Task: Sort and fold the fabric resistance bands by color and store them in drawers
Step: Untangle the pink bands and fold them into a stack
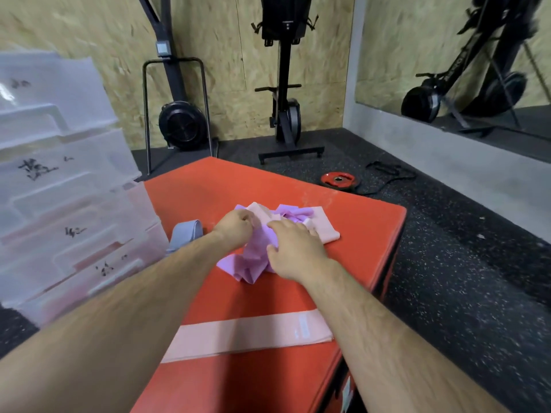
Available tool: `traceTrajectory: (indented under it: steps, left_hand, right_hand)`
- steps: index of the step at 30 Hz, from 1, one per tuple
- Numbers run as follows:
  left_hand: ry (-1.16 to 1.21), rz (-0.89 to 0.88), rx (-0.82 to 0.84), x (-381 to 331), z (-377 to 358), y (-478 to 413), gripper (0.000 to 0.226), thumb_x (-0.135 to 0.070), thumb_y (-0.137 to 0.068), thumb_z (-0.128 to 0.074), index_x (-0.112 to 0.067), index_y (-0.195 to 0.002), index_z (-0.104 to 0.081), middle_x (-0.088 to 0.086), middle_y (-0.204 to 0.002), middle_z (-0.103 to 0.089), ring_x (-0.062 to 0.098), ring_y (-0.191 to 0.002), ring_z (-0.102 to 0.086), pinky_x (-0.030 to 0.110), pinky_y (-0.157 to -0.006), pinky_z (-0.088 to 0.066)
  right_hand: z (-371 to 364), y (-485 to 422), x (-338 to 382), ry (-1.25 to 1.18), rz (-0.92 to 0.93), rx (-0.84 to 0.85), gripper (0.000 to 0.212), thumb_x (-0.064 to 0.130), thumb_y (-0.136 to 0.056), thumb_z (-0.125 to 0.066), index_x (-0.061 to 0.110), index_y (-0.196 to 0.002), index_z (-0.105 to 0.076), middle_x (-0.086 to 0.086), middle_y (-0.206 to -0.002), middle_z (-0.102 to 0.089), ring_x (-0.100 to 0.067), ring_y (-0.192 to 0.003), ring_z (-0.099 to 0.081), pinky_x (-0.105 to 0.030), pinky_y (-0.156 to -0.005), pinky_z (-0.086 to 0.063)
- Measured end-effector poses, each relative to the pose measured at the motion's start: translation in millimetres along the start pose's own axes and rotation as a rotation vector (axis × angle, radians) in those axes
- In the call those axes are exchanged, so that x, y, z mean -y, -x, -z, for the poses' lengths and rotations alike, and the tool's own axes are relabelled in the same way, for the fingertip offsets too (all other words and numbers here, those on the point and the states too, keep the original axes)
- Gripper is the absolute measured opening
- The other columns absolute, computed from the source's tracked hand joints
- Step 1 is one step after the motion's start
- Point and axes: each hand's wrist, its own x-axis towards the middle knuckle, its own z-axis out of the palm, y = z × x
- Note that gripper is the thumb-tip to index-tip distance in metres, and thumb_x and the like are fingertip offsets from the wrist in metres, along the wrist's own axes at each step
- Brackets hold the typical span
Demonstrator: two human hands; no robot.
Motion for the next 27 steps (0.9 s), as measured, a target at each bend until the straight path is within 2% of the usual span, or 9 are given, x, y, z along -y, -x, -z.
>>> traceTrajectory:
  steps: [2,4,6,10,14,17,20,23,27]
  left_hand:
    - [0.020,-0.068,-0.040,-7,12,1,0.033,-0.007,-0.086,-0.040,-0.006,-0.097,-0.072,0.011,-0.096,-0.071,0.022,-0.082,-0.060,0.036,-0.071,-0.047]
    - [0.034,-0.116,-0.080,-19,29,4,0.034,-0.005,-0.088,-0.040,-0.003,-0.103,-0.071,0.006,-0.093,-0.064,0.018,-0.086,-0.055,0.031,-0.072,-0.044]
    - [0.030,-0.139,-0.116,-29,47,6,0.037,0.003,-0.091,-0.038,-0.006,-0.111,-0.068,0.006,-0.100,-0.058,0.018,-0.093,-0.054,0.026,-0.078,-0.040]
    - [-0.016,-0.187,-0.190,-37,76,5,0.039,-0.006,-0.098,-0.038,-0.008,-0.127,-0.063,0.006,-0.126,-0.059,0.021,-0.118,-0.056,0.021,-0.092,-0.037]
    - [-0.012,-0.247,-0.188,-47,95,14,0.040,-0.003,-0.096,-0.034,-0.007,-0.120,-0.066,0.005,-0.112,-0.064,0.020,-0.109,-0.059,0.022,-0.084,-0.039]
    - [-0.018,-0.270,-0.204,-52,102,21,0.039,-0.005,-0.100,-0.036,-0.009,-0.127,-0.063,0.004,-0.123,-0.059,0.017,-0.120,-0.052,0.017,-0.093,-0.033]
    - [-0.023,-0.294,-0.215,-57,107,28,0.038,-0.009,-0.103,-0.037,-0.012,-0.130,-0.062,-0.003,-0.122,-0.054,0.008,-0.117,-0.048,0.009,-0.089,-0.027]
    - [-0.048,-0.298,-0.225,-57,109,32,0.037,-0.010,-0.103,-0.037,-0.013,-0.130,-0.063,0.000,-0.127,-0.057,0.013,-0.121,-0.050,0.015,-0.092,-0.031]
    - [-0.068,-0.280,-0.234,-57,111,37,0.033,-0.011,-0.102,-0.040,-0.010,-0.122,-0.067,0.002,-0.123,-0.059,0.018,-0.116,-0.055,0.023,-0.094,-0.039]
  right_hand:
    - [-3,3,1,-0.002,-0.019,0.002,0.050,0.032,-0.094,-0.049,0.023,-0.143,-0.043,-0.002,-0.149,-0.045,-0.026,-0.137,-0.039,-0.052,-0.119,-0.015]
    - [0,6,5,-0.028,-0.028,-0.007,0.055,0.032,-0.093,-0.049,0.022,-0.147,-0.040,-0.001,-0.150,-0.044,-0.026,-0.137,-0.040,-0.052,-0.120,-0.014]
    - [8,8,8,-0.065,-0.032,-0.020,0.058,0.030,-0.093,-0.049,0.022,-0.149,-0.038,0.000,-0.151,-0.043,-0.026,-0.137,-0.039,-0.050,-0.119,-0.018]
    - [26,10,11,-0.118,-0.045,-0.103,0.050,0.027,-0.092,-0.051,0.022,-0.141,-0.045,0.001,-0.142,-0.051,-0.025,-0.132,-0.044,-0.042,-0.110,-0.033]
    - [31,14,16,-0.198,-0.047,-0.154,0.041,0.026,-0.090,-0.052,0.027,-0.132,-0.052,0.006,-0.134,-0.056,-0.019,-0.135,-0.044,-0.041,-0.105,-0.036]
    - [30,16,17,-0.205,-0.044,-0.159,0.037,0.028,-0.090,-0.051,0.027,-0.127,-0.053,0.008,-0.130,-0.057,-0.020,-0.135,-0.044,-0.044,-0.105,-0.037]
    - [33,16,19,-0.211,-0.047,-0.149,0.039,0.029,-0.093,-0.050,0.025,-0.131,-0.051,0.008,-0.131,-0.056,-0.019,-0.131,-0.046,-0.040,-0.104,-0.037]
    - [38,18,24,-0.246,-0.048,-0.135,0.036,0.033,-0.091,-0.047,0.026,-0.126,-0.052,0.007,-0.120,-0.058,-0.022,-0.122,-0.050,-0.040,-0.098,-0.038]
    - [43,22,28,-0.269,-0.047,-0.126,0.041,0.030,-0.092,-0.048,0.026,-0.132,-0.050,0.008,-0.132,-0.055,-0.020,-0.128,-0.047,-0.039,-0.102,-0.034]
